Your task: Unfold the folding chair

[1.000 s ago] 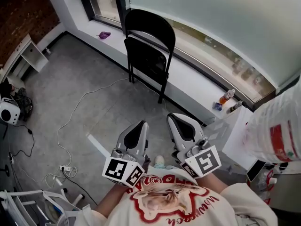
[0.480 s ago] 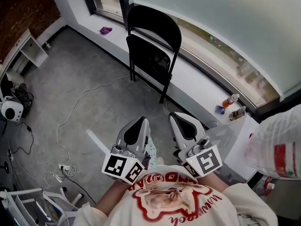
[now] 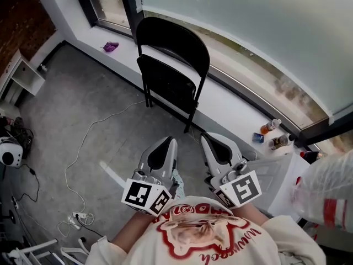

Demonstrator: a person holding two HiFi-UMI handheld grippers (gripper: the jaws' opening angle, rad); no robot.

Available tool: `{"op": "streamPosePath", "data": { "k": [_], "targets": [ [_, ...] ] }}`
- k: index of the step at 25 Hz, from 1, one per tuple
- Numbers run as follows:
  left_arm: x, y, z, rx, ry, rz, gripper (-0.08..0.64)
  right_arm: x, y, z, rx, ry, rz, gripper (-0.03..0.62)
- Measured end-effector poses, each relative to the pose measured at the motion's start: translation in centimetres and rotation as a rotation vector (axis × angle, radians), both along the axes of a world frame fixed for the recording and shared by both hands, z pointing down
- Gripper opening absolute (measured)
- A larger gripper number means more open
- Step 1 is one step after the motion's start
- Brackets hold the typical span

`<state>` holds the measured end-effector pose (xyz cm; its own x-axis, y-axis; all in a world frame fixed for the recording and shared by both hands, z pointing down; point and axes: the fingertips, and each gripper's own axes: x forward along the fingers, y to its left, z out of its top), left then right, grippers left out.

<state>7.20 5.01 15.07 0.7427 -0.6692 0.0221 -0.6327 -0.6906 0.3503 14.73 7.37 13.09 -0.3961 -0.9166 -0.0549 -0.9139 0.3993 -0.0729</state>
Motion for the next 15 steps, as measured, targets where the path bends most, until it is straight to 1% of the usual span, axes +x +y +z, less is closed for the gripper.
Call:
{"op": "streamPosePath", "data": {
  "k": [3,6,11,15],
  "targets": [
    [0.5,-3.1,-0.2,-0.001,0.003,0.021,0.000,0.5,-2.7,-0.1,-0.005,0.002,0.023,0.025],
    [0.6,-6.7,-0.5,-0.001,0.002,0.025,0.000,1.0,-5.8,-0.4,-0.003,0.002,0.046,0.026],
    [0.7,-12.5,-0.5,-0.008,-0.015,0.041,0.000,1.6,-11.3,-0.2,-0.011,-0.011,0.085,0.026],
    [0.6,-16.1,-0.3,-0.015,-0.029,0.066,0.000,1.7,-14.7,-0.1,-0.016,-0.014,0.119,0.026]
  ]
}}
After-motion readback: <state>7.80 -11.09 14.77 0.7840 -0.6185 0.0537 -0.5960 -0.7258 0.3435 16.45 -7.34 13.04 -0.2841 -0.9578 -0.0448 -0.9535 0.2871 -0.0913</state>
